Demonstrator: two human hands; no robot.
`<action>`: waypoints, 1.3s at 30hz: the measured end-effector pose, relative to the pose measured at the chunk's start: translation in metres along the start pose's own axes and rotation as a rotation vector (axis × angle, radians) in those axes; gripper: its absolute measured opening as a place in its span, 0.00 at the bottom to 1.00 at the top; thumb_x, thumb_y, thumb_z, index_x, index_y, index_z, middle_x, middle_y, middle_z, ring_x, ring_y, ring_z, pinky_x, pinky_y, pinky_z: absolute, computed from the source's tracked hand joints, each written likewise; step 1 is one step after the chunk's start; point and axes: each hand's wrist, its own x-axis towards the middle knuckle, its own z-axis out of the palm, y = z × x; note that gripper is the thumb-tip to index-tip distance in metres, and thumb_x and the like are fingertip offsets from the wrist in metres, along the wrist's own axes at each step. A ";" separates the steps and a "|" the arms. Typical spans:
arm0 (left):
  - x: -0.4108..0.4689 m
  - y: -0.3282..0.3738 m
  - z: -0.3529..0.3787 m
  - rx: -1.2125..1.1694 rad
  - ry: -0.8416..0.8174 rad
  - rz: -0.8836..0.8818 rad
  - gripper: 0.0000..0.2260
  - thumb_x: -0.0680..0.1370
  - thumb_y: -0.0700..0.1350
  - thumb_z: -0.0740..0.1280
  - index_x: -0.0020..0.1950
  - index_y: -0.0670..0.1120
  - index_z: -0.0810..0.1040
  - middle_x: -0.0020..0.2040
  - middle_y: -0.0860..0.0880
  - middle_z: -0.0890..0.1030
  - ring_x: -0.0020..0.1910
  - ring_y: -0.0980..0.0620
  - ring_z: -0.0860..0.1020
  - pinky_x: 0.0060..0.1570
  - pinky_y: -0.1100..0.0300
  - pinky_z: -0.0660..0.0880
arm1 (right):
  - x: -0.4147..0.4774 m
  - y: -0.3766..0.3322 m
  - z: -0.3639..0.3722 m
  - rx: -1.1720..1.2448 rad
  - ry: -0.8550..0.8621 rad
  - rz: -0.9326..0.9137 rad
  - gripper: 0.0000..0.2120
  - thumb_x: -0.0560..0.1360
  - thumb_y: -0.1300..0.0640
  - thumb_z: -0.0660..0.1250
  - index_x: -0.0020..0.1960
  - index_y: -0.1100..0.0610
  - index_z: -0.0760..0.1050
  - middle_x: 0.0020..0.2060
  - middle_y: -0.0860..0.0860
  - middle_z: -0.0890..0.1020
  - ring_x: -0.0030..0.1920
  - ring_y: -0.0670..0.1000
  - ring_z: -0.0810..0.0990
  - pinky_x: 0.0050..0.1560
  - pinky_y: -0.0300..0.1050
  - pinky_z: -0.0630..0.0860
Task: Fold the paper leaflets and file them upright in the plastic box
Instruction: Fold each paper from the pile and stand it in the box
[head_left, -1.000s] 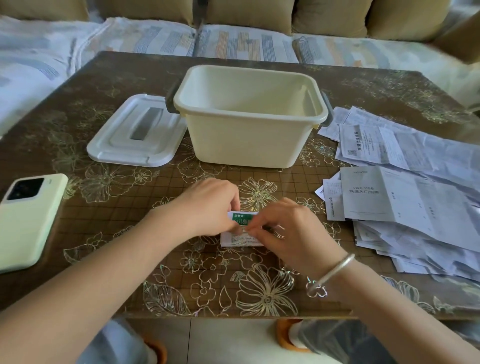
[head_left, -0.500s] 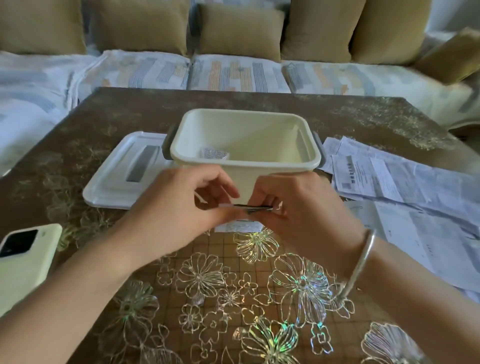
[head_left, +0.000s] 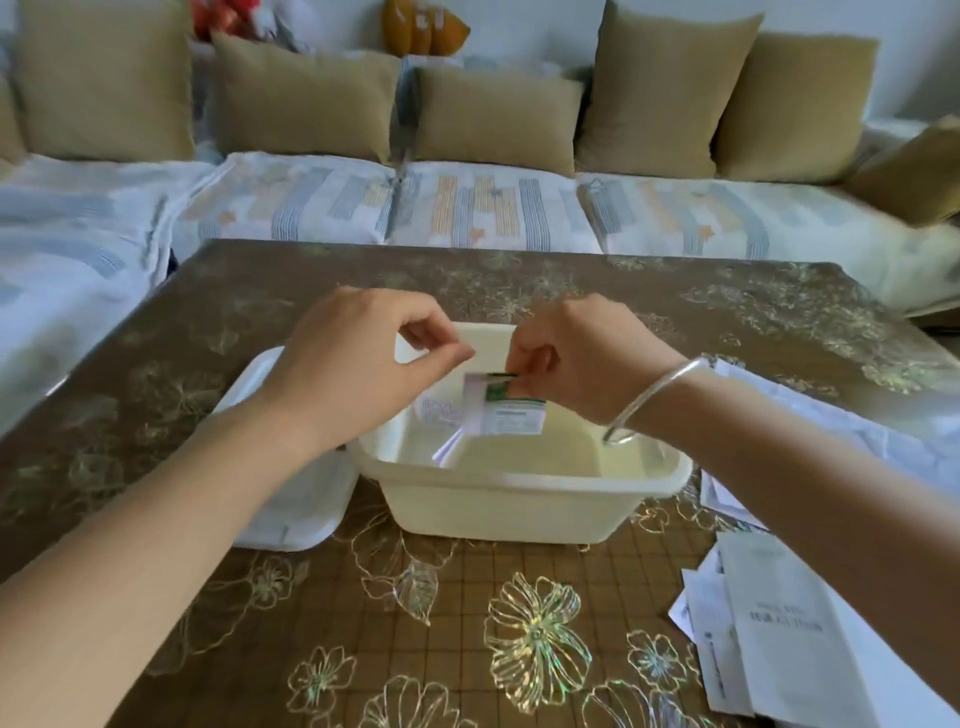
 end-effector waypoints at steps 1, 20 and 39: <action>0.002 -0.007 0.000 0.020 0.038 -0.005 0.08 0.74 0.57 0.67 0.46 0.55 0.83 0.41 0.62 0.81 0.43 0.64 0.77 0.42 0.69 0.69 | 0.004 0.005 0.004 -0.031 -0.042 0.002 0.04 0.71 0.51 0.73 0.45 0.50 0.82 0.40 0.46 0.83 0.42 0.49 0.81 0.49 0.47 0.78; 0.003 -0.047 0.023 -0.023 0.187 -0.012 0.07 0.76 0.46 0.65 0.45 0.51 0.84 0.40 0.61 0.81 0.44 0.53 0.77 0.45 0.55 0.74 | 0.057 -0.015 0.079 -0.335 -0.176 -0.037 0.02 0.76 0.59 0.63 0.45 0.56 0.74 0.39 0.55 0.76 0.45 0.59 0.78 0.38 0.44 0.67; 0.019 -0.011 0.025 0.210 -0.371 0.026 0.16 0.74 0.35 0.59 0.47 0.55 0.78 0.40 0.62 0.73 0.49 0.56 0.71 0.56 0.58 0.65 | 0.035 0.010 0.078 -0.155 -0.317 -0.202 0.07 0.75 0.52 0.67 0.53 0.46 0.77 0.47 0.48 0.81 0.49 0.53 0.79 0.51 0.47 0.75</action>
